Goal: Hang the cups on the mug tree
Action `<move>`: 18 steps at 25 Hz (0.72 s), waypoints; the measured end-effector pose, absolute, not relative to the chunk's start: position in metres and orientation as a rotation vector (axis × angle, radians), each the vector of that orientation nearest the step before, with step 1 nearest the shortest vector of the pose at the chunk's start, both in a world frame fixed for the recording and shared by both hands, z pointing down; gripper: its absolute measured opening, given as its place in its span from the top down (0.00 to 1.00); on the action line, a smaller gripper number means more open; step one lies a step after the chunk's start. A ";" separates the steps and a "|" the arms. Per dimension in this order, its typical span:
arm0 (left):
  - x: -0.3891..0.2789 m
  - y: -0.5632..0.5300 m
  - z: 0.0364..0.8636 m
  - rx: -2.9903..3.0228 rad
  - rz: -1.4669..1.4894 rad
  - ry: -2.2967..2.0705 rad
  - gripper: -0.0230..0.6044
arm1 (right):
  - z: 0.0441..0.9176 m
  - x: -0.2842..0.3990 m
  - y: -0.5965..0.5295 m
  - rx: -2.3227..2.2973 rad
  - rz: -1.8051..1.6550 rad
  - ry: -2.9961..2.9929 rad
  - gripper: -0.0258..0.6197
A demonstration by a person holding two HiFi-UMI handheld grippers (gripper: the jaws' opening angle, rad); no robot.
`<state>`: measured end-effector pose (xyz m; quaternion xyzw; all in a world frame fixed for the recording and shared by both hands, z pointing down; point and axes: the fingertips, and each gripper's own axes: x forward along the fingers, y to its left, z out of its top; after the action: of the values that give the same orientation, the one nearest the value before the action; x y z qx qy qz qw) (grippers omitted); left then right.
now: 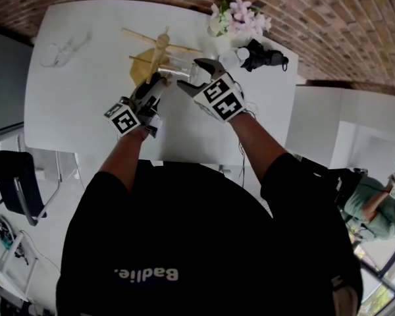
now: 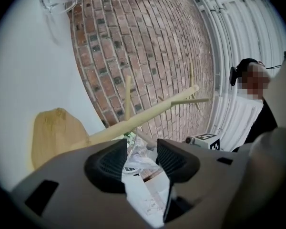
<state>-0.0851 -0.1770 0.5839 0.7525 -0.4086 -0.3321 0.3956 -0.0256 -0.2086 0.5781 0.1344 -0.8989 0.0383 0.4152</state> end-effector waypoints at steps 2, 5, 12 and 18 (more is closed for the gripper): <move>-0.087 -0.175 0.584 1.905 -0.828 -1.047 0.66 | 0.577 -0.026 -0.209 0.342 0.093 -2.264 0.48; -0.090 -0.170 0.582 1.907 -0.807 -1.057 0.66 | 0.575 -0.026 -0.210 0.351 0.090 -2.273 0.48; -0.093 -0.155 0.570 1.906 -0.752 -1.068 0.66 | 0.553 -0.024 -0.210 0.417 0.081 -2.315 0.48; -0.097 -0.136 0.546 1.939 -0.687 -1.060 0.67 | 0.525 -0.011 -0.198 0.493 0.104 -2.369 0.48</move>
<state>-0.0970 -0.1358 0.5457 0.7673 -0.4193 -0.2720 0.4018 -0.0114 -0.1976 0.5251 0.1907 -0.9155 0.0403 0.3519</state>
